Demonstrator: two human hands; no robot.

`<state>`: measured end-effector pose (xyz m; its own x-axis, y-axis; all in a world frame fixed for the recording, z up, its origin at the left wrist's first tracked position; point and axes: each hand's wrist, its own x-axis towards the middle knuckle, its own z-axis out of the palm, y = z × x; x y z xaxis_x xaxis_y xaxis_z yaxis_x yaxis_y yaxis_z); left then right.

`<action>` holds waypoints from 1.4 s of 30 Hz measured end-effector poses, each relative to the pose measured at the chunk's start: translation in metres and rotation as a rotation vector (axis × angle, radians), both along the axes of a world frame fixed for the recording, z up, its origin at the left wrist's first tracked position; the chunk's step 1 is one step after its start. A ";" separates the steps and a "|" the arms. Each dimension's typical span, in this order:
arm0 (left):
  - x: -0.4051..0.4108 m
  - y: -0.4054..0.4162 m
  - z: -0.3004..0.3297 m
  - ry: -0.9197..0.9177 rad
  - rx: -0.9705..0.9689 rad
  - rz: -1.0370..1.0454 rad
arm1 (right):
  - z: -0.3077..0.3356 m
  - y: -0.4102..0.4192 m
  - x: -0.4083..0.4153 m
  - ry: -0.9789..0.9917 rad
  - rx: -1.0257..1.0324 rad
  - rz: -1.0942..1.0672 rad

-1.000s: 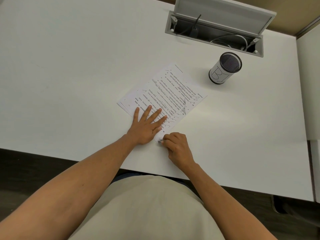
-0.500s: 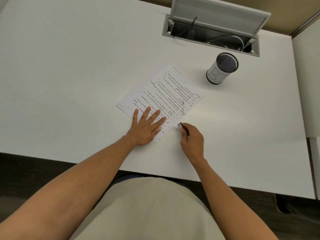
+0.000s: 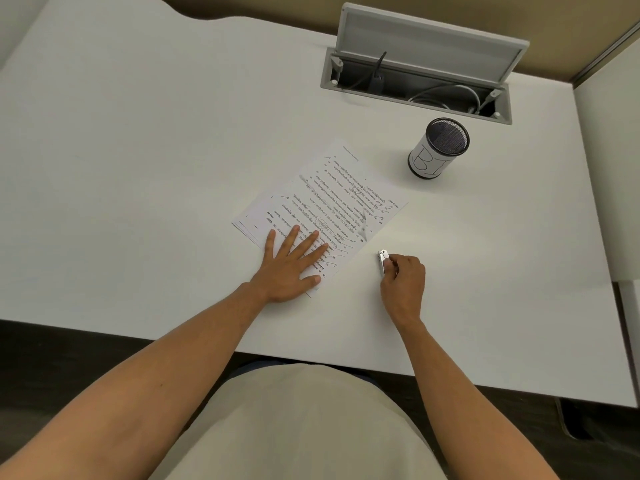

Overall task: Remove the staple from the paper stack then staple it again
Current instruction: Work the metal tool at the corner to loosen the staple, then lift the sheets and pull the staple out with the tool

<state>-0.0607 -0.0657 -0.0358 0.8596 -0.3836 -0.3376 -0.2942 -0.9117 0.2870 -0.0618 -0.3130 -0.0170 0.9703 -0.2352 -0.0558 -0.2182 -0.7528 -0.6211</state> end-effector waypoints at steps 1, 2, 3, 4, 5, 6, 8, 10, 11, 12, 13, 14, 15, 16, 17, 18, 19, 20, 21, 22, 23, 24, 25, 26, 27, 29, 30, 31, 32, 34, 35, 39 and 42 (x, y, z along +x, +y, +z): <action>0.000 0.000 0.000 0.004 -0.010 -0.002 | 0.001 0.001 0.000 0.004 -0.002 -0.007; 0.000 0.001 0.000 0.005 -0.012 -0.008 | 0.003 0.002 0.000 -0.001 -0.009 -0.018; 0.000 0.001 0.000 0.001 -0.006 -0.014 | 0.005 0.003 -0.001 -0.019 -0.032 -0.028; -0.001 0.002 -0.001 -0.006 0.002 -0.018 | 0.007 0.005 -0.002 -0.054 -0.070 -0.025; -0.001 0.002 -0.002 -0.015 0.004 -0.018 | 0.009 0.007 -0.004 -0.103 -0.117 -0.003; -0.002 0.003 -0.002 -0.022 0.001 -0.015 | 0.011 0.010 -0.005 -0.158 -0.162 0.042; -0.003 0.003 -0.004 -0.032 -0.004 -0.015 | 0.012 0.017 -0.006 -0.232 -0.208 0.173; -0.003 0.003 -0.005 -0.038 0.003 -0.027 | 0.011 0.025 -0.006 -0.231 -0.190 0.336; -0.003 0.004 -0.006 -0.040 0.004 -0.032 | 0.010 0.029 -0.006 -0.208 -0.186 0.422; -0.002 0.005 -0.006 -0.043 0.002 -0.035 | 0.009 0.033 -0.005 -0.173 -0.191 0.501; -0.003 0.006 -0.006 -0.048 -0.004 -0.035 | 0.008 0.036 -0.004 -0.129 -0.199 0.561; -0.003 0.007 -0.006 -0.053 -0.011 -0.029 | 0.007 0.039 -0.002 -0.087 -0.203 0.598; -0.003 0.007 -0.005 -0.058 -0.022 -0.017 | 0.007 0.041 0.000 -0.057 -0.204 0.611; -0.004 0.008 -0.005 -0.065 -0.032 -0.002 | 0.007 0.042 0.002 -0.043 -0.201 0.610; -0.005 0.008 -0.005 -0.074 -0.043 0.011 | 0.007 0.042 0.004 -0.039 -0.196 0.602; -0.007 0.008 -0.004 -0.086 -0.052 0.021 | 0.007 0.042 0.006 -0.041 -0.192 0.594; -0.007 0.007 -0.003 -0.101 -0.069 0.030 | 0.009 0.042 0.008 -0.047 -0.187 0.591; -0.008 0.007 -0.003 -0.119 -0.097 0.044 | 0.009 0.042 0.009 -0.050 -0.185 0.594; -0.009 0.007 -0.002 -0.151 -0.137 0.066 | 0.009 0.042 0.009 -0.053 -0.184 0.601; -0.009 0.008 -0.001 -0.198 -0.188 0.095 | 0.009 0.041 0.010 -0.057 -0.184 0.610; -0.010 0.008 0.000 -0.247 -0.240 0.119 | 0.008 0.041 0.010 -0.059 -0.184 0.617; -0.010 0.008 0.001 -0.289 -0.288 0.138 | 0.008 0.040 0.011 -0.061 -0.183 0.618; -0.011 0.008 0.002 -0.319 -0.325 0.156 | 0.007 0.040 0.011 -0.068 -0.182 0.615; -0.010 0.008 0.003 -0.338 -0.352 0.169 | 0.007 0.040 0.012 -0.083 -0.184 0.611; -0.010 0.009 0.003 -0.330 -0.365 0.177 | 0.006 0.041 0.012 -0.104 -0.190 0.605; -0.007 0.015 0.007 -0.212 -0.370 0.194 | 0.006 0.044 0.014 -0.138 -0.205 0.585; -0.005 0.019 0.008 -0.125 -0.362 0.201 | 0.005 0.045 0.015 -0.144 -0.214 0.577; -0.003 0.023 0.009 -0.062 -0.341 0.193 | 0.005 0.046 0.017 -0.147 -0.225 0.569; -0.001 0.027 0.010 -0.028 -0.320 0.176 | 0.005 0.046 0.018 -0.145 -0.236 0.562; 0.003 0.030 0.015 -0.017 -0.351 0.178 | 0.005 0.045 0.022 -0.153 -0.247 0.562; 0.004 0.029 0.019 -0.026 -0.380 0.208 | 0.004 0.045 0.023 -0.160 -0.242 0.570; 0.013 0.017 0.030 -0.177 -0.455 0.290 | 0.012 0.044 0.028 -0.212 -0.171 0.563; 0.023 0.004 0.044 -0.189 -0.608 0.361 | 0.031 0.043 0.037 -0.355 -0.026 0.523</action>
<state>-0.0379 -0.0616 0.0083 0.9903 -0.1383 0.0115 -0.1004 -0.6566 0.7476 -0.0247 -0.2697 0.0142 0.9157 0.2783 0.2899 0.3987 -0.7202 -0.5677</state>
